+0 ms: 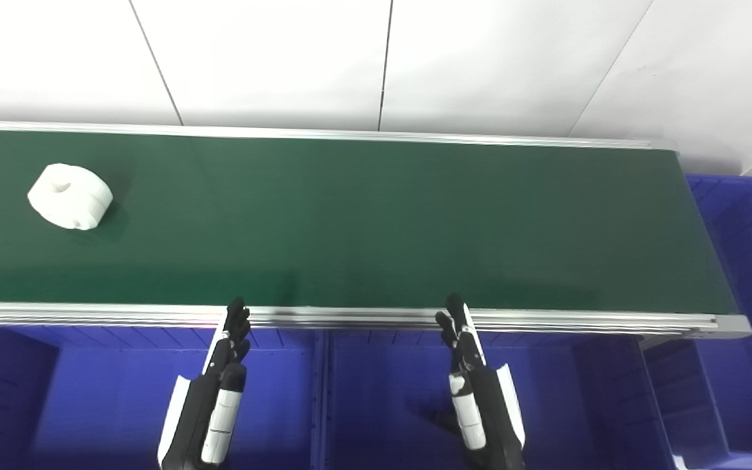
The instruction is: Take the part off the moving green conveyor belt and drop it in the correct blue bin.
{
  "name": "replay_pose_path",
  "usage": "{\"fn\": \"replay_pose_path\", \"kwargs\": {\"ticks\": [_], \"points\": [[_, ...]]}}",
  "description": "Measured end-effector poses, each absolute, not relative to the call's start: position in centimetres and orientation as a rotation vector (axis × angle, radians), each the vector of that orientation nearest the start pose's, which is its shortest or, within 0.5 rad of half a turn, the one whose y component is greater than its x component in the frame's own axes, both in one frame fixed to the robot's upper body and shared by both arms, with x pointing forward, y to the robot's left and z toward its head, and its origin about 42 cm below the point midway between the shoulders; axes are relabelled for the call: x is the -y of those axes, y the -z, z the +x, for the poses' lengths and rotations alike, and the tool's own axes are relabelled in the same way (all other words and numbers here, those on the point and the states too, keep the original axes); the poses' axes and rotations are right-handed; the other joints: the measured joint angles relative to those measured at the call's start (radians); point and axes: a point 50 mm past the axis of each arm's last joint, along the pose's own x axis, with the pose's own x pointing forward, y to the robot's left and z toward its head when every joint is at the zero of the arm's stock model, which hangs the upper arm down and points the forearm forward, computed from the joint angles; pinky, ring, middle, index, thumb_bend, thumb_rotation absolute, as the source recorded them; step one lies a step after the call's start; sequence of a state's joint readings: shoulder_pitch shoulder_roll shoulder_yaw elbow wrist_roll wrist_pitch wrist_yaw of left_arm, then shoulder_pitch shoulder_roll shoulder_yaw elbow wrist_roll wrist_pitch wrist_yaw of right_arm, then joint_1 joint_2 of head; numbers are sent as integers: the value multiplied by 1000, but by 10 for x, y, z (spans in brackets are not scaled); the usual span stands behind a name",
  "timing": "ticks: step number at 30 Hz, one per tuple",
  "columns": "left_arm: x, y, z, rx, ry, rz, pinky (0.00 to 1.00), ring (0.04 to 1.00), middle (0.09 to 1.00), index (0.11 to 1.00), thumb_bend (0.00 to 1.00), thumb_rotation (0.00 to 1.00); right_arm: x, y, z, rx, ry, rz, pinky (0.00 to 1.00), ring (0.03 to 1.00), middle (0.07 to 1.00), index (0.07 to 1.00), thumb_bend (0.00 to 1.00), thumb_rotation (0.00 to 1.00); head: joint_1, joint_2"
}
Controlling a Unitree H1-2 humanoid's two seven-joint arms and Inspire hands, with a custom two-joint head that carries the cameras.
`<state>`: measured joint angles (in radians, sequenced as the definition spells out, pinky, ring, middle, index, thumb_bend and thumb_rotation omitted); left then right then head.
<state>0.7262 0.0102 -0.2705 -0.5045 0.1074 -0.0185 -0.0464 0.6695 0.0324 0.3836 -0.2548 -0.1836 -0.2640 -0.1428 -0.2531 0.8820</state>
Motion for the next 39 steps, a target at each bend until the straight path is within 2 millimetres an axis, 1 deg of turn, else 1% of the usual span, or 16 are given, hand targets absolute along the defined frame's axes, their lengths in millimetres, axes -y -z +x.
{"fn": "replay_pose_path", "kwargs": {"ticks": [6, 14, 16, 17, 18, 20, 22, 23, 24, 25, 27, 29, 32, 34, 36, 39], "points": [[-171, -117, 62, -169, 100, 4, 1000, 1000, 1000, 1000, 617, 1000, 135, -79, 57, -111, -10, 11, 959, 946, 985, 997, 841, 1000, -5, -5], [-168, -113, 65, -163, 98, 0, 1000, 1000, 1000, 1000, 572, 1000, 135, -78, 57, -114, -2, 13, 973, 956, 997, 1000, 836, 1000, 18, -15], [-167, -113, 65, -154, 95, -5, 1000, 1000, 1000, 1000, 603, 1000, 136, -77, 56, -116, -2, 19, 976, 957, 997, 1000, 835, 1000, 44, -35], [-166, -112, 65, -148, 94, -7, 1000, 1000, 1000, 1000, 604, 1000, 136, -77, 56, -117, -1, 22, 976, 957, 997, 1000, 835, 1000, 44, -35], [-165, -112, 65, -147, 95, -9, 1000, 1000, 1000, 1000, 612, 1000, 136, -76, 56, -118, -1, 25, 980, 962, 999, 1000, 833, 1000, 67, -55], [-164, -107, 64, -151, 100, -9, 1000, 1000, 1000, 1000, 620, 1000, 136, -73, 55, -118, -4, 30, 987, 968, 1000, 1000, 820, 1000, 81, -66], [-162, -103, 62, -150, 106, -4, 1000, 1000, 1000, 1000, 620, 1000, 136, -68, 53, -126, -10, 36, 990, 970, 1000, 1000, 812, 1000, 113, -107], [-161, -100, 61, -151, 107, 2, 1000, 1000, 1000, 1000, 624, 1000, 136, -65, 52, -122, -11, 41, 991, 970, 1000, 1000, 804, 1000, 129, -145], [-160, -97, 60, -153, 107, 8, 1000, 1000, 1000, 1000, 626, 998, 136, -61, 51, -124, -11, 43, 993, 971, 1000, 1000, 803, 1000, 129, -146], [-159, -92, 59, -158, 106, 10, 1000, 1000, 1000, 1000, 631, 992, 136, -57, 50, -128, -12, 45, 996, 974, 1000, 1000, 803, 1000, 146, -187], [-158, -84, 58, -170, 109, 18, 1000, 1000, 1000, 1000, 625, 974, 137, -50, 48, -132, -12, 51, 1000, 979, 1000, 1000, 792, 1000, 146, -187], [-156, -77, 59, -169, 117, 17, 1000, 1000, 1000, 1000, 638, 959, 137, -43, 48, -141, -16, 55, 1000, 983, 1000, 1000, 779, 1000, 175, -257], [-153, -70, 62, -164, 125, 13, 1000, 1000, 1000, 1000, 637, 954, 141, -35, 52, -156, -15, 62, 1000, 992, 1000, 1000, 780, 1000, 204, -302], [-151, -66, 63, -157, 126, 10, 1000, 1000, 1000, 1000, 631, 954, 144, -33, 54, -156, -17, 60, 1000, 995, 1000, 1000, 787, 1000, 210, -308], [-149, -65, 64, -142, 128, 1, 1000, 1000, 1000, 1000, 613, 951, 145, -29, 54, -163, -20, 57, 1000, 997, 1000, 1000, 790, 1000, 244, -342], [-146, -62, 64, -121, 128, -13, 1000, 999, 1000, 1000, 591, 954, 148, -28, 55, -165, -21, 50, 1000, 1000, 1000, 1000, 803, 1000, 270, -357]]}}
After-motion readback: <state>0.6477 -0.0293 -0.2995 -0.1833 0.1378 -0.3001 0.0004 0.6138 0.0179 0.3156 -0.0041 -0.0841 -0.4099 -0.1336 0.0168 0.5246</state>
